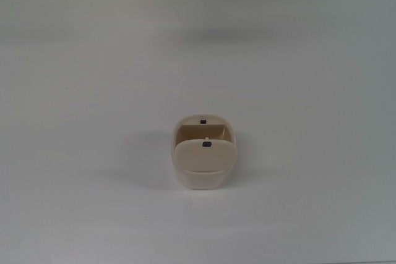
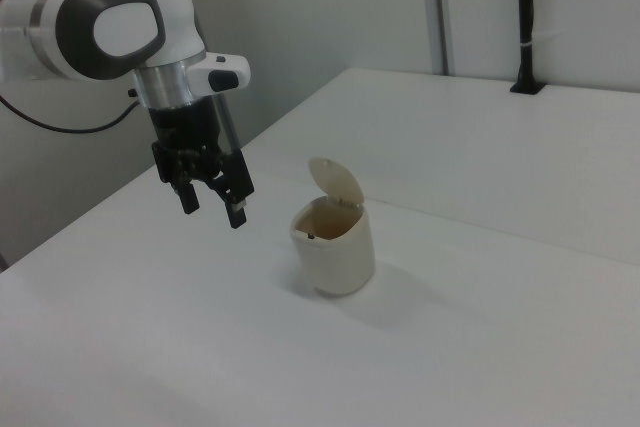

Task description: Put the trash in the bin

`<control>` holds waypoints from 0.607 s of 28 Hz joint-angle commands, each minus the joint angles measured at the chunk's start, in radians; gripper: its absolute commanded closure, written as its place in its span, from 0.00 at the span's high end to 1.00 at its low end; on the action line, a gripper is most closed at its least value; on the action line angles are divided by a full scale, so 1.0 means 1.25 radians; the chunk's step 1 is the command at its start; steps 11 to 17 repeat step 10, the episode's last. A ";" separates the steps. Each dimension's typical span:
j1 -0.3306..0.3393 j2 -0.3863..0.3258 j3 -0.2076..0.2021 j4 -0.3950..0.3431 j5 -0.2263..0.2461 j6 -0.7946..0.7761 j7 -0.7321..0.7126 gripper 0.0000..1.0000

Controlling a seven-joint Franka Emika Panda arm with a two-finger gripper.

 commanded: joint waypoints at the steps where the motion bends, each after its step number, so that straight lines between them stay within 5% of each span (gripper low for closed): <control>1: -0.005 0.002 -0.008 0.002 0.026 0.022 0.014 1.00; 17: -0.006 0.004 -0.029 -0.001 0.059 0.099 0.012 1.00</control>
